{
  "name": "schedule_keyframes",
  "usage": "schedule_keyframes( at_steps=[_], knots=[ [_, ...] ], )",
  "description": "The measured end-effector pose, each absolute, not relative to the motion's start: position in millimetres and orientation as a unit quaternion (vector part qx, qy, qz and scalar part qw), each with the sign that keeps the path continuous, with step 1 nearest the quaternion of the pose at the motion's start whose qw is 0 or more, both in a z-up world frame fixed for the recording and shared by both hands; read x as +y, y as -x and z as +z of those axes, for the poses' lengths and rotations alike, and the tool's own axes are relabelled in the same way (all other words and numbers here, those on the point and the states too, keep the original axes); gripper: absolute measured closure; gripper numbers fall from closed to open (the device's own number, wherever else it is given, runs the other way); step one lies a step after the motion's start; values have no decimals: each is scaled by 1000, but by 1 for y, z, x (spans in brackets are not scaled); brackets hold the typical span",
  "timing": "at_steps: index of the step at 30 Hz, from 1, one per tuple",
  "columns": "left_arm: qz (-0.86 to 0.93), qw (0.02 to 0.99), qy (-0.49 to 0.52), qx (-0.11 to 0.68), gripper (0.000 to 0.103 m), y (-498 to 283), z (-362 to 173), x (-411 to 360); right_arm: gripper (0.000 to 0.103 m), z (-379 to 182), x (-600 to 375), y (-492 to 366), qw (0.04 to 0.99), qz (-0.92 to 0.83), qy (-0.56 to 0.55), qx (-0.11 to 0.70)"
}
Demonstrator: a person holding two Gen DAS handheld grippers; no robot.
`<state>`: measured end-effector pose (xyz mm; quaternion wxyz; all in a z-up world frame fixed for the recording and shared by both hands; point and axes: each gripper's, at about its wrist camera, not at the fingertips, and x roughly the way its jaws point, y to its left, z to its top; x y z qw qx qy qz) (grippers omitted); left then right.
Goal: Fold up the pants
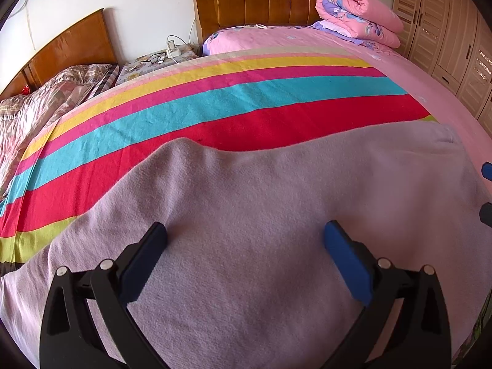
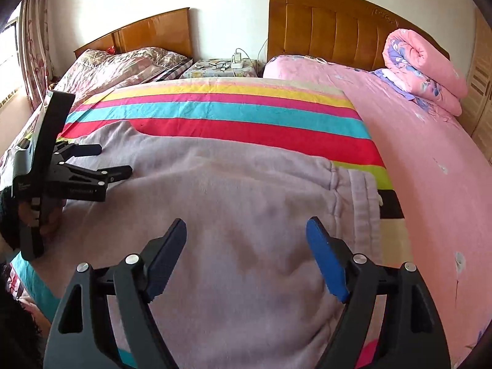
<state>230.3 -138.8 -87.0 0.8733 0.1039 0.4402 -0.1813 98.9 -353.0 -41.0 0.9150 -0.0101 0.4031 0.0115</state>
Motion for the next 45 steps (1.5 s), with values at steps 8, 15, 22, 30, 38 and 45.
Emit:
schedule_keyframes(
  at_steps=[8, 15, 22, 30, 38, 45],
  knots=[
    [-181, 873, -104, 440, 1, -230, -87, -139, 19, -75, -354, -140, 891, -17, 30, 453],
    [-182, 873, -102, 441, 1, -230, -88, -140, 18, -49, -355, -126, 896, -43, 13, 443],
    [-160, 886, -67, 429, 3, -222, -73, -120, 18, -33, -307, -171, 916, 8, 7, 401],
    [-98, 888, -66, 444, 2, -230, -70, -60, 18, -65, -260, -174, 896, 65, 34, 438],
    [-83, 889, -54, 447, 1, -234, -84, -46, 18, -67, -295, -129, 890, 13, 24, 455],
    [-173, 897, -74, 400, 3, -214, -36, -111, 18, -41, -279, -112, 910, 73, 19, 409]
  ],
)
